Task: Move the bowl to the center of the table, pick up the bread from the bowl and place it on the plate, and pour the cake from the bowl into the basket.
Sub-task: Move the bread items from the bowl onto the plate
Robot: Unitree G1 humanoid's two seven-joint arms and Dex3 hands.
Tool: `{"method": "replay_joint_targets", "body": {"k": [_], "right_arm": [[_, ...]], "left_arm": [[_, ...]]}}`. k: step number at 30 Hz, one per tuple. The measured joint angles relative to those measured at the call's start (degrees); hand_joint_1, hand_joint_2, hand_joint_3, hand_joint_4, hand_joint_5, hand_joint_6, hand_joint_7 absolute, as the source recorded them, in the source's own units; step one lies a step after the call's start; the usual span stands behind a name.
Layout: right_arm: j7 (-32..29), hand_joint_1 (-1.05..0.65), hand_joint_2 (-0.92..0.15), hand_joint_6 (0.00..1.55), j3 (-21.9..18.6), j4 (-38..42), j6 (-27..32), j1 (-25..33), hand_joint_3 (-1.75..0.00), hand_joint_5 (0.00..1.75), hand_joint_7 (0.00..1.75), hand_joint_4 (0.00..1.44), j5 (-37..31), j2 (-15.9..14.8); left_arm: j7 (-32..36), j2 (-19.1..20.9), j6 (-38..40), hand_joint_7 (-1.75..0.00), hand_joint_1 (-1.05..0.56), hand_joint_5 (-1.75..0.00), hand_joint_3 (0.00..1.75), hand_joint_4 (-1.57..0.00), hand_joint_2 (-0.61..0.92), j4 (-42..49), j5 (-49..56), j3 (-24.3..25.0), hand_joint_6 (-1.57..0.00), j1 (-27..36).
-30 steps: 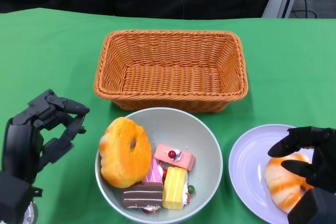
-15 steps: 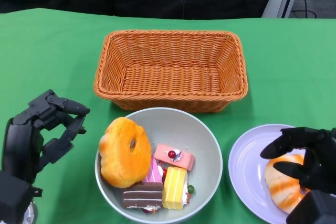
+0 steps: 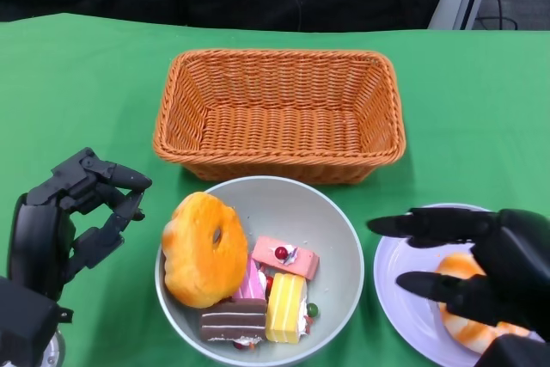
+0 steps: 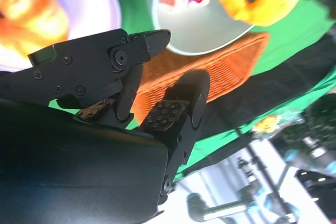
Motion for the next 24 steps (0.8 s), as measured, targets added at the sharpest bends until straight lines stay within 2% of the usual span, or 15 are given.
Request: {"method": "replay_joint_targets", "body": {"k": [5, 11, 19, 24], "right_arm": [[0.03, -0.58, -0.92, 0.63, 3.44, -0.25, -0.35, -1.69, -0.04, 0.11, 0.0, 0.7, -2.21, 0.17], [1.16, -0.63, -0.92, 0.58, 8.98, -0.78, 0.93, -4.84, -0.05, 0.06, 0.0, 0.65, -7.23, 2.31], [1.5, -0.71, -0.92, 0.59, 15.42, 1.1, 3.98, -8.99, -0.04, 0.04, 0.0, 0.65, -16.09, 6.57], [2.05, -0.74, -0.92, 0.58, 18.29, 5.99, 7.53, -11.98, -0.04, 0.03, 0.0, 0.64, -20.1, 9.13]], "left_arm": [[0.39, -0.02, -0.15, -1.15, -0.16, -1.53, 0.38, -0.71, 0.92, 0.72, 0.77, 0.01, -0.74, 0.0], [0.58, -0.03, -0.68, -1.16, -0.16, -1.54, 0.38, -0.71, 0.92, 1.53, 1.04, 0.03, -0.74, -0.22], [1.97, -0.09, -0.88, -1.16, -0.16, -1.53, 0.38, -0.71, 0.92, 1.56, 1.88, 0.03, -0.74, -0.3], [3.4, -0.14, -0.95, -1.15, -0.15, -1.52, 0.38, -0.71, 0.92, 1.35, 3.0, 0.03, -0.73, -0.29]]}}
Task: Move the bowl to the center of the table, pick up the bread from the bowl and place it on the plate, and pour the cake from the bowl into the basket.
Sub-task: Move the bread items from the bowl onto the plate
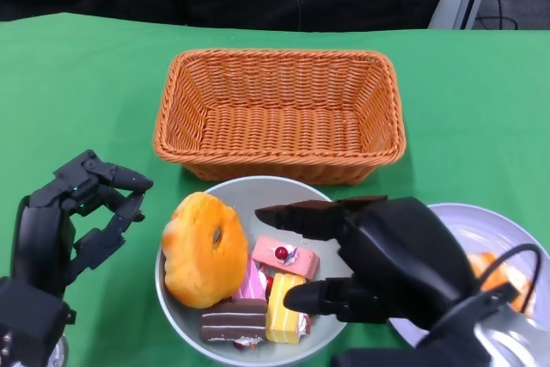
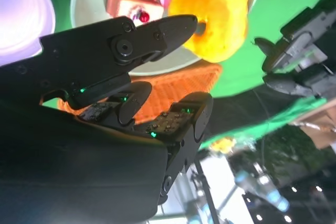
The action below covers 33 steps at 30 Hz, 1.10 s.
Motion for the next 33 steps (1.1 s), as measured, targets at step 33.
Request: {"method": "replay_joint_targets", "body": {"k": [33], "right_arm": [[-2.98, -0.94, -0.92, 0.02, 9.33, 16.62, 5.15, -8.92, -0.17, 0.01, 0.0, 0.16, -6.05, 8.28]], "left_arm": [[7.42, 0.97, 1.43, -1.12, -0.19, -1.5, 0.36, -0.76, 0.92, 1.32, 4.69, -0.03, -0.74, -1.99]]}}
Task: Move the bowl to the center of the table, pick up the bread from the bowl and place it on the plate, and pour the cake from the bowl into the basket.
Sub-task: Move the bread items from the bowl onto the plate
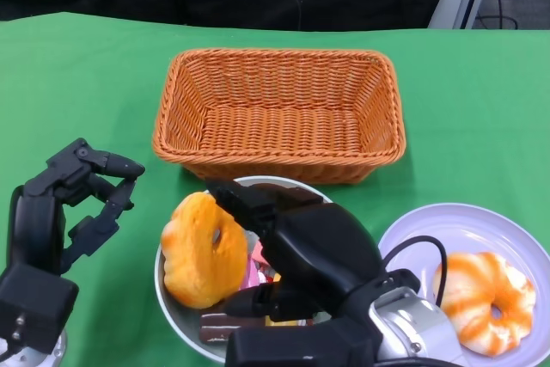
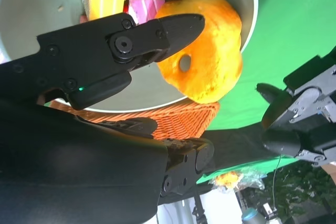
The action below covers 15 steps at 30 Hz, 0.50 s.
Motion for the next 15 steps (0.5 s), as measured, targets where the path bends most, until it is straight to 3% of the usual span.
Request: {"method": "replay_joint_targets", "body": {"k": [15], "right_arm": [[-3.97, -0.94, -0.92, 0.03, 2.88, 11.93, 0.87, -5.0, -0.2, 0.01, 0.01, 0.18, 0.45, 2.92]], "left_arm": [[1.49, 1.36, -0.15, -1.13, -0.22, -1.55, 0.35, -0.75, 0.92, 0.99, 1.05, 0.07, -0.72, -0.32]]}}
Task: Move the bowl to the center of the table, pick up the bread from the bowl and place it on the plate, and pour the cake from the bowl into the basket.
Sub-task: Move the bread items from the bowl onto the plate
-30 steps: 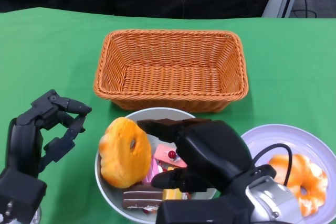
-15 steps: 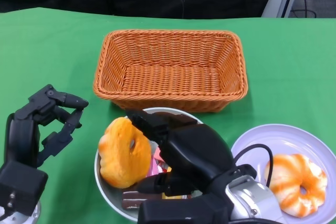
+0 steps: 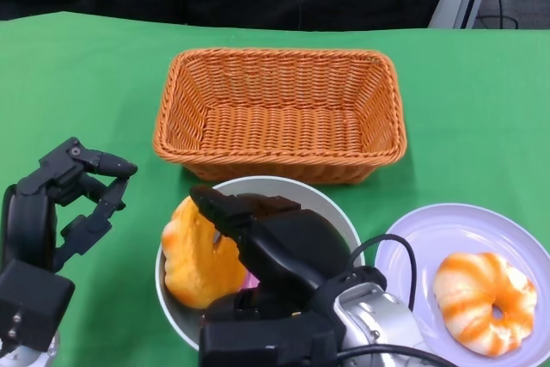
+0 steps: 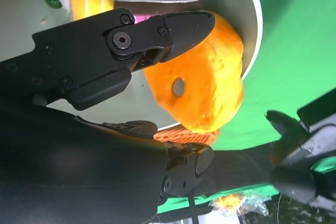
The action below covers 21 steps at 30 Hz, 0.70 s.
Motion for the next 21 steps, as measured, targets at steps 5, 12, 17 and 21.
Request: {"method": "replay_joint_targets", "body": {"k": [5, 12, 17, 21], "right_arm": [[-2.63, -0.93, -0.92, 0.04, 0.52, 3.28, -0.08, -0.77, -0.21, 0.02, 0.01, 0.2, -0.05, 0.25], [-3.48, -0.88, -0.92, 0.07, 1.04, 5.86, -0.04, -2.3, -0.21, 0.03, 0.02, 0.22, 0.09, 0.35], [-3.59, -0.8, -0.92, 0.04, 1.63, 8.4, 0.46, -3.45, -0.18, 0.03, 0.01, 0.22, 0.76, 1.31], [-4.63, -0.76, -0.92, 0.04, 1.77, 11.91, 0.75, -5.19, -0.14, 0.04, 0.01, 0.24, 1.31, 2.39]], "left_arm": [[-0.03, 0.31, 0.0, -1.14, -0.21, -1.55, 0.35, -0.73, 0.92, 0.23, -0.45, 0.0, -0.72, -0.1], [-0.07, 1.37, 0.01, -1.19, -0.16, -1.52, 0.4, -0.74, 0.92, 1.22, -2.63, 0.26, -0.71, -0.87], [-0.05, 2.11, 0.01, -1.21, -0.18, -1.52, 0.39, -0.74, 0.92, 1.33, -2.88, 0.27, -0.7, -0.94], [-0.05, 2.23, 0.01, -1.2, -0.17, -1.52, 0.39, -0.75, 0.92, 1.33, -2.89, 0.26, -0.7, -0.95]]}}
